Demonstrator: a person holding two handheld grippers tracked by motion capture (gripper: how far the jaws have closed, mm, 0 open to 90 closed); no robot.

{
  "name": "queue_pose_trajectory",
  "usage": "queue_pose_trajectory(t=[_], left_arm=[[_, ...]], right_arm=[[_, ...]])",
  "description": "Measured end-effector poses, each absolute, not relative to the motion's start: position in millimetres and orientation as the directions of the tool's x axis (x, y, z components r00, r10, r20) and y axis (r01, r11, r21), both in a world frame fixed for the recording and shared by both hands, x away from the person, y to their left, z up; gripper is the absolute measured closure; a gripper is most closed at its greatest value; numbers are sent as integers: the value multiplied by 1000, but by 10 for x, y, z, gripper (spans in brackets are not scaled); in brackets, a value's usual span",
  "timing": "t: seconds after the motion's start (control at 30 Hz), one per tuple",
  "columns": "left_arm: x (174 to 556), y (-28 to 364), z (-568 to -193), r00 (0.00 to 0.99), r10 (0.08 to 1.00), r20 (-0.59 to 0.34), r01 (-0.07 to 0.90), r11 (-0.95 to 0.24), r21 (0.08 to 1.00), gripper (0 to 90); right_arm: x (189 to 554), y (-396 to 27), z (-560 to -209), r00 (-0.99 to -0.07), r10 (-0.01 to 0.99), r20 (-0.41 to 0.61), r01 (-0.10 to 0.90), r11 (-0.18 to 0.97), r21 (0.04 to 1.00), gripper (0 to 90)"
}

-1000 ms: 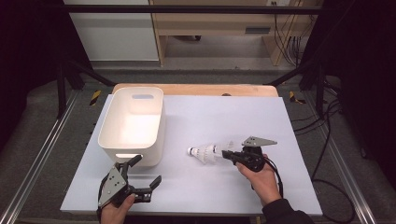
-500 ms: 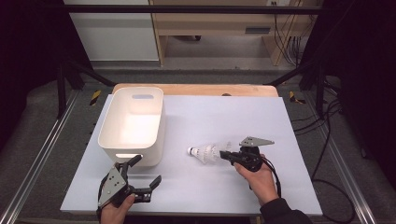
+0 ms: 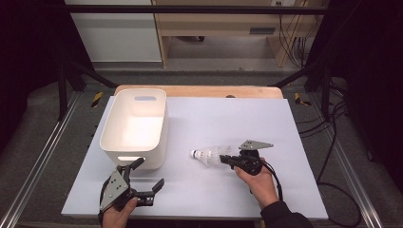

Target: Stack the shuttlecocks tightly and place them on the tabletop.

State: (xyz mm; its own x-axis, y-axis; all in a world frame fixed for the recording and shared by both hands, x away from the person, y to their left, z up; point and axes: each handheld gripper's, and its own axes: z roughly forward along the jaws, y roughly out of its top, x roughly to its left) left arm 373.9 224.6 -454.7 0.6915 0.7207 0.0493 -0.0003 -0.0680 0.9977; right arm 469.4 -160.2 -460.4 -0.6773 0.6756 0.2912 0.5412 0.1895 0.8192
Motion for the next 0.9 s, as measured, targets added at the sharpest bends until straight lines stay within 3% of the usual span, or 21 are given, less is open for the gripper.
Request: queue_pose_trajectory(t=[0.9], left_arm=[[3736, 2228, -4551, 694, 719, 46, 1, -66, 998, 36]], right_arm=[[4757, -1521, -4697, -678, 669, 305, 558, 199, 805, 900]])
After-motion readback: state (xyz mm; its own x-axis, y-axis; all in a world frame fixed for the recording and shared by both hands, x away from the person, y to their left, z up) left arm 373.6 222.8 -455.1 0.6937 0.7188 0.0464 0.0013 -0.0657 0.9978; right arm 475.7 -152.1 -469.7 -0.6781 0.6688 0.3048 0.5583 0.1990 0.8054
